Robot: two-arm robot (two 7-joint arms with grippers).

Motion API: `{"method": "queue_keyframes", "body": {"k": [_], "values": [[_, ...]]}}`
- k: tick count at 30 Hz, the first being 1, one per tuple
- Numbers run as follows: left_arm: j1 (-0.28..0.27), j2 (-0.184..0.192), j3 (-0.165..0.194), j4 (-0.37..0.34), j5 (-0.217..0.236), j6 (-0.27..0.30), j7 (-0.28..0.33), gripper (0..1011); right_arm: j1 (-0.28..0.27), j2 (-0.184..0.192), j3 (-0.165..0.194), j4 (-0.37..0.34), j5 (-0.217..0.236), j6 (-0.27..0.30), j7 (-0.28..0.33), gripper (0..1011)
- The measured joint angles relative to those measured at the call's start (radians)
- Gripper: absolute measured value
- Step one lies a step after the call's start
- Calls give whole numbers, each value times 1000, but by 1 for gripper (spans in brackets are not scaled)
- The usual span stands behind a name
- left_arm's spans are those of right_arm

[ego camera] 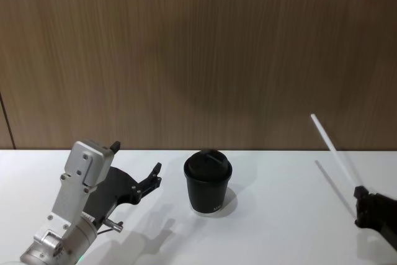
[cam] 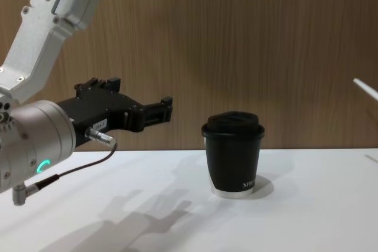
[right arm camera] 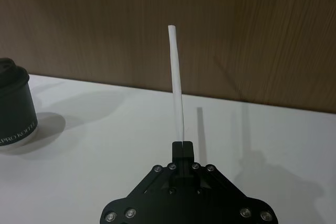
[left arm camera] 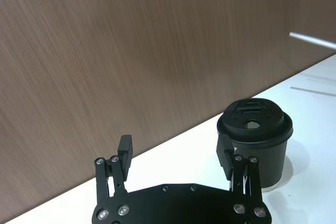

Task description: Pick up the straw with one hand, pass it to the other hand, and insert it into the cup.

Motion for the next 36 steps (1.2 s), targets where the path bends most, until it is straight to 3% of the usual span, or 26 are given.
{"method": "queue_keyframes", "body": {"k": [7,14,26,36], "values": [[0,0,0,0,0,0,0,1003,-7,47,28,7,30,-124,85,0],[0,0,0,0,0,0,0,1003,-9,90,42,14,71,-201,177,0],[0,0,0,0,0,0,0,1003,8,161,42,30,146,-286,343,0],[0,0,0,0,0,0,0,1003,47,207,9,46,208,-331,489,0]]}}
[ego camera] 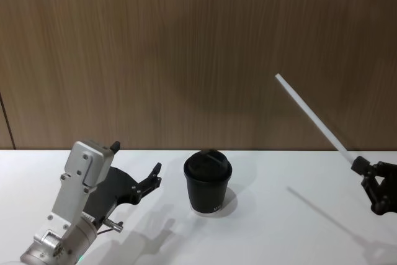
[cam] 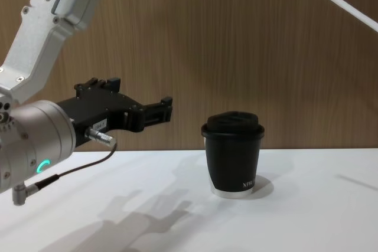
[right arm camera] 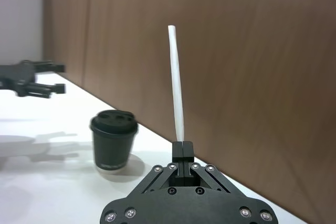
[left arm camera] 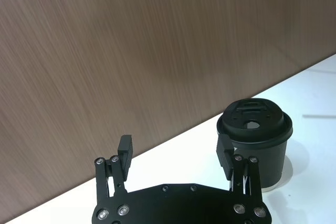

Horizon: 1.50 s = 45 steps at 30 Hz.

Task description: Pick up the straw with one hand, pass it to the other hand, and insert it into the cup.

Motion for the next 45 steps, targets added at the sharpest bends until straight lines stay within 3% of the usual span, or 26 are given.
{"method": "queue_keyframes", "body": {"k": [6,16,32,45], "values": [[0,0,0,0,0,0,0,1003,29,14,-31,6,28,-14,72,0],[0,0,0,0,0,0,0,1003,61,19,-79,4,59,-22,142,1],[0,0,0,0,0,0,0,1003,78,12,-117,-10,97,-24,169,1],[0,0,0,0,0,0,-1,1003,80,8,-128,-17,109,-24,167,0]]}}
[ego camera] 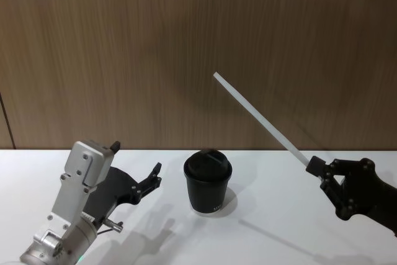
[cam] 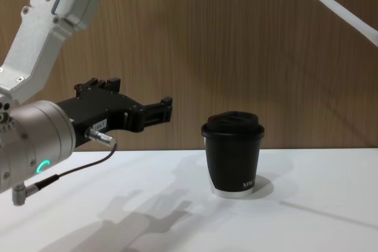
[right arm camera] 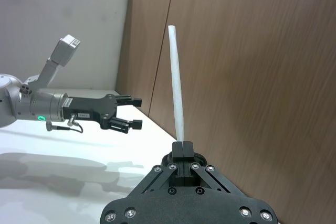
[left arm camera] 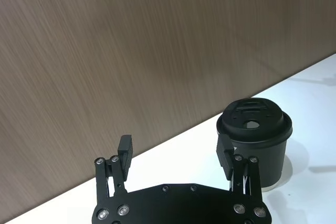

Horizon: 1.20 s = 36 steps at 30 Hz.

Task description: Pick up the straw with one hand, pass it to the other hand, and insert it into the cup.

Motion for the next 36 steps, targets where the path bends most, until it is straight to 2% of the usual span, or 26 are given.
{"method": "queue_keyframes", "body": {"k": [5,12,21,34,36], "values": [[2,8,-4,-8,-6,-3,-19,1003,1,-1,-2,-1,3,0,-1,0],[9,23,-22,-30,-54,-9,-74,1003,1,-1,-4,-2,4,1,-2,1],[19,45,-66,-74,-183,2,-196,1003,1,-2,-5,-3,5,1,-2,0],[15,73,-105,-109,-358,39,-365,1003,1,-2,-5,-3,6,1,-2,1],[10,78,-110,-113,-402,49,-408,1003,1,-2,-5,-3,6,1,-2,1]]}}
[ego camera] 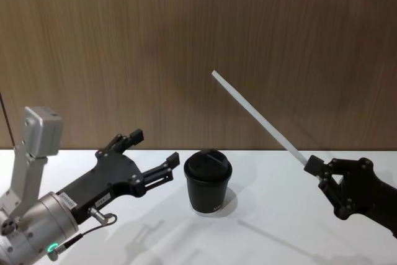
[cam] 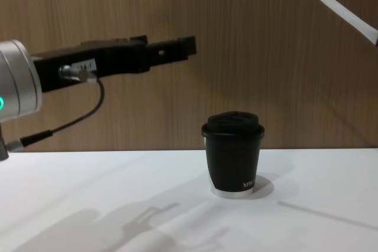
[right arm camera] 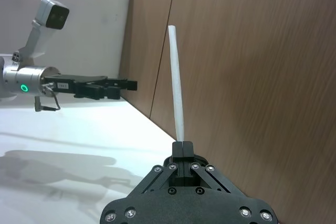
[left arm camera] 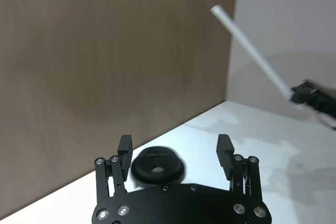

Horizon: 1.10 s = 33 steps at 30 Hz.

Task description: Pick up the straw with one hand, pass it to the other hand, and insert it into the cup.

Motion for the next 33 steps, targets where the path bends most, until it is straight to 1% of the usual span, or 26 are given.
{"method": "queue_keyframes", "body": {"k": [1,2,4,5,8,16,21,33], "values": [[0,0,0,0,0,0,0,1002,0,0,0,0,0,0,0,0],[-3,2,-2,-1,-21,6,-21,1003,0,0,0,0,0,0,0,0],[-6,3,-4,-3,-44,12,-42,1003,0,0,0,0,0,0,0,0],[-10,4,-5,-3,-65,17,-62,1003,0,0,0,0,0,0,0,0],[-16,4,-6,-4,-107,28,-100,1003,0,0,0,0,0,0,0,0],[-33,-3,3,-11,-182,50,-167,1003,0,0,0,0,0,0,0,0],[-44,-10,17,-12,-212,56,-198,1003,0,0,0,0,0,0,0,0],[-75,-31,51,4,-244,57,-240,1003,0,0,0,0,0,0,0,0]]}}
